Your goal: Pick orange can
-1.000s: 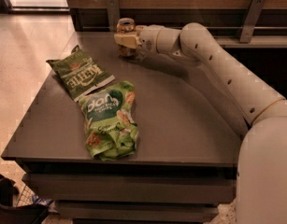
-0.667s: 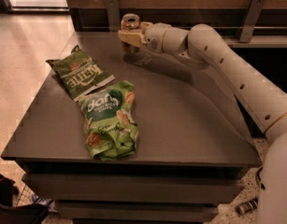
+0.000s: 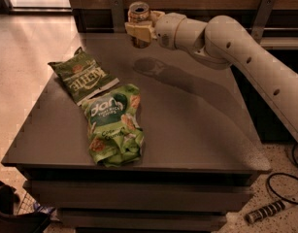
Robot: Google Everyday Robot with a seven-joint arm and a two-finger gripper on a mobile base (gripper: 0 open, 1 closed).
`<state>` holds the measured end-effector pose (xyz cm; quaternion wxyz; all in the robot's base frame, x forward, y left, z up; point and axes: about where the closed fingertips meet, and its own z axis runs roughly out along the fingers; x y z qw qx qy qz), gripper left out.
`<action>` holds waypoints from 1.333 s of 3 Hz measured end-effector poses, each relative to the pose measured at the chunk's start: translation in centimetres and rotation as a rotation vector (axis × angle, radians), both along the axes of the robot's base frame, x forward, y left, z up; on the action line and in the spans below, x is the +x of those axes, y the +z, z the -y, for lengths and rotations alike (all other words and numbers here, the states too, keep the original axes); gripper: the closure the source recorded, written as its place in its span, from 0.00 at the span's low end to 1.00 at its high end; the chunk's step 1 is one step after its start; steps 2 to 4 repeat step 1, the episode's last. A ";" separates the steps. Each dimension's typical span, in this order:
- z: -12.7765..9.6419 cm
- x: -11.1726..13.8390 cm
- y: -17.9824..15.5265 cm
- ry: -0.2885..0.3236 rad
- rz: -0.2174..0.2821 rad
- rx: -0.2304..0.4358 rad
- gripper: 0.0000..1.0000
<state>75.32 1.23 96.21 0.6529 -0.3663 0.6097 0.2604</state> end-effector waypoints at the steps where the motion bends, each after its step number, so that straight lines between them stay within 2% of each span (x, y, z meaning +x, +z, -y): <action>1: 0.0 -0.8 1.1 -0.014 0.036 -0.018 1.00; 4: 0.0 -0.8 1.1 -0.014 0.036 -0.018 1.00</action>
Offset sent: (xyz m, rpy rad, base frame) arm 0.0000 0.0000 0.0000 0.0000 0.0000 0.0000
